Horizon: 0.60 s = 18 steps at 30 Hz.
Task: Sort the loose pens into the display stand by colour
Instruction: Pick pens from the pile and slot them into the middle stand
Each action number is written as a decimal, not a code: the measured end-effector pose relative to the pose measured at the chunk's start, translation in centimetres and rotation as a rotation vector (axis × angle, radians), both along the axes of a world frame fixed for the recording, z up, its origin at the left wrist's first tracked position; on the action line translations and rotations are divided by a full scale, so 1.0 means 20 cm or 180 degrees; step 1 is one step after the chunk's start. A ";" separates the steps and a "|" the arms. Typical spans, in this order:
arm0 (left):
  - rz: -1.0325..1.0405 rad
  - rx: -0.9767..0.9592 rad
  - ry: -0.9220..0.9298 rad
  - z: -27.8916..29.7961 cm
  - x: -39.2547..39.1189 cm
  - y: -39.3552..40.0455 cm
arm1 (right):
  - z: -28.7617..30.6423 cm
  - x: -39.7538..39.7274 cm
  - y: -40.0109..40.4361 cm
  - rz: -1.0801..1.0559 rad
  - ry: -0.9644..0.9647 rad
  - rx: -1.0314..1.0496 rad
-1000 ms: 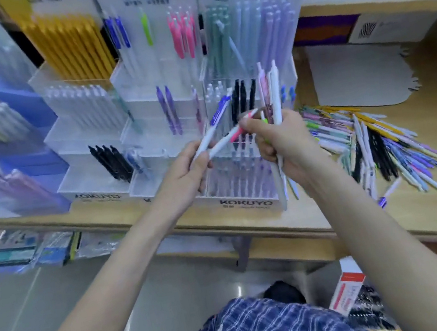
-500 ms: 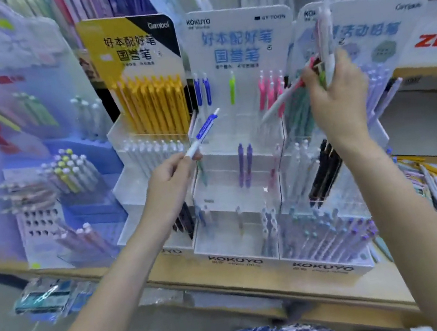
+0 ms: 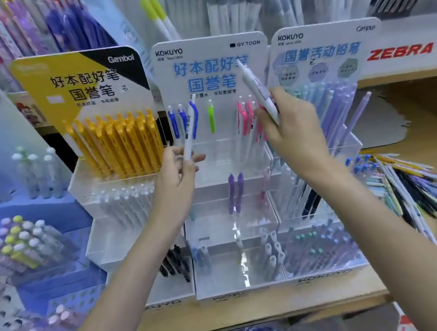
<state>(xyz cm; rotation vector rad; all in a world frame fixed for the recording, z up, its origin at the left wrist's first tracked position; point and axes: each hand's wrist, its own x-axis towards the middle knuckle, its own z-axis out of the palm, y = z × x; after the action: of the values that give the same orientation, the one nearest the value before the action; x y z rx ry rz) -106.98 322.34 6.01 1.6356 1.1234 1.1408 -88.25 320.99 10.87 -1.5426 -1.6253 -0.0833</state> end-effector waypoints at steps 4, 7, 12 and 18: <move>-0.0194 -0.0024 -0.0009 0.01 -0.06 0.04 | 0.04 -0.06 0.00 -0.0221 -0.0113 0.0088; -0.0291 -0.0034 -0.0009 0.02 -0.09 0.06 | 0.05 -0.09 0.02 -0.0305 -0.0329 -0.0273; -0.0417 -0.0042 -0.0112 0.02 -0.13 0.10 | 0.06 -0.15 0.04 -0.0869 -0.0640 -0.1023; -0.0498 0.0038 0.0207 -0.04 -0.18 0.12 | -0.03 -0.29 0.04 -0.1709 -0.0617 -0.1357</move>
<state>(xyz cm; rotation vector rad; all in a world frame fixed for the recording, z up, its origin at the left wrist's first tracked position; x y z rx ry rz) -110.62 324.71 5.20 1.7483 1.0112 1.0017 -93.98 321.87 10.26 -2.3382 -1.3842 -0.1898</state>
